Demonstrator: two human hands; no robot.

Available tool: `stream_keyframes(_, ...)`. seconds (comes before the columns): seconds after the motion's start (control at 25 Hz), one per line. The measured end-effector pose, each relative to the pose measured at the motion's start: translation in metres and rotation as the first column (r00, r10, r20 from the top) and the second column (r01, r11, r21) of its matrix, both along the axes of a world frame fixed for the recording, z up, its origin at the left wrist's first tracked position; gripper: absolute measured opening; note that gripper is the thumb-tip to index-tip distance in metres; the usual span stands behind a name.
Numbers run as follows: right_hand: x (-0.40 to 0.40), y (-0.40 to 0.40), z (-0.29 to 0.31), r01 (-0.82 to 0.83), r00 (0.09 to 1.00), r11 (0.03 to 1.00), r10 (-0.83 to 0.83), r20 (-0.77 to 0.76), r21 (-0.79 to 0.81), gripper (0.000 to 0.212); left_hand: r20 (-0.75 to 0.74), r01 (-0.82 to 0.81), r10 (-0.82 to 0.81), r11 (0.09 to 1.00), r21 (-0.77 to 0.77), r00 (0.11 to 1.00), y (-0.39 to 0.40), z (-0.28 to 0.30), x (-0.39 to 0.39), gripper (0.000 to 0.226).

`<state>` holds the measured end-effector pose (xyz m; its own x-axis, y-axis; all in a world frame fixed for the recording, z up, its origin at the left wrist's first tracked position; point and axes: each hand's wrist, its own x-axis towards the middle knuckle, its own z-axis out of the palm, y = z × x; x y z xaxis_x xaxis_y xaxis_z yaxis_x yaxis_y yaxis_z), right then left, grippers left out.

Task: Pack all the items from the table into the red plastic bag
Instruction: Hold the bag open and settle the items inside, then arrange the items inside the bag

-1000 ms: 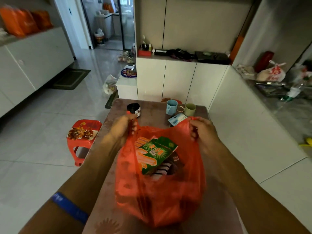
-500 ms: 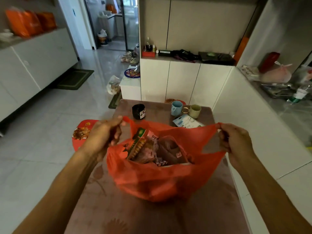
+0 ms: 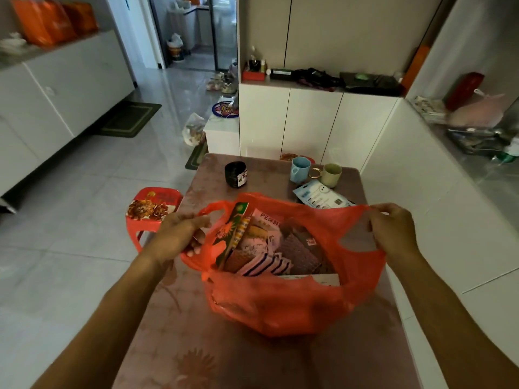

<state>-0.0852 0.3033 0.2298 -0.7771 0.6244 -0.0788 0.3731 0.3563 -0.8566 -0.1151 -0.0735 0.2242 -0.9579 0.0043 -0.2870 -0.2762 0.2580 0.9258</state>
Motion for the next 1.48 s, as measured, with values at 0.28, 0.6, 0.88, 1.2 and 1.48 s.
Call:
stream_keyframes(0.28, -0.005, -0.005, 0.004, -0.018, 0.985, 0.978, -0.019, 0.17, 0.21, 0.042, -0.351, -0.119, -0.082, 0.85, -0.513, 0.933, 0.031, 0.017, -0.026, 0.049)
stream_keyframes(0.6, -0.092, -0.066, -0.023, -0.398, 0.909, 0.824, 0.412, 0.055, 0.403, 0.037, -0.391, 0.232, -0.537, 0.762, -0.604, 0.748, 0.169, -0.017, -0.052, 0.045)
stream_keyframes(0.88, -0.191, 0.048, -0.183, -0.538, 0.765, 0.813, 0.36, 0.534, 0.223, 0.045, -0.092, 0.351, -0.588, 0.593, -0.724, 0.804, 0.216, -0.115, -0.089, 0.062)
stream_keyframes(1.2, -0.238, 0.099, -0.31, -0.668, 0.73, 0.497, 0.294, 0.616, 0.554, 0.04, -0.127, 0.312, -0.515, 0.678, -0.666, 0.848, 0.206, -0.146, -0.105, 0.055)
stream_keyframes(1.48, -0.242, 0.114, -0.309, -0.658, 0.741, 0.537, 0.331, 0.585, 0.528, 0.049, -0.145, 0.28, -0.493, 0.685, -0.673, 0.858, 0.201, -0.144, -0.111, 0.052)
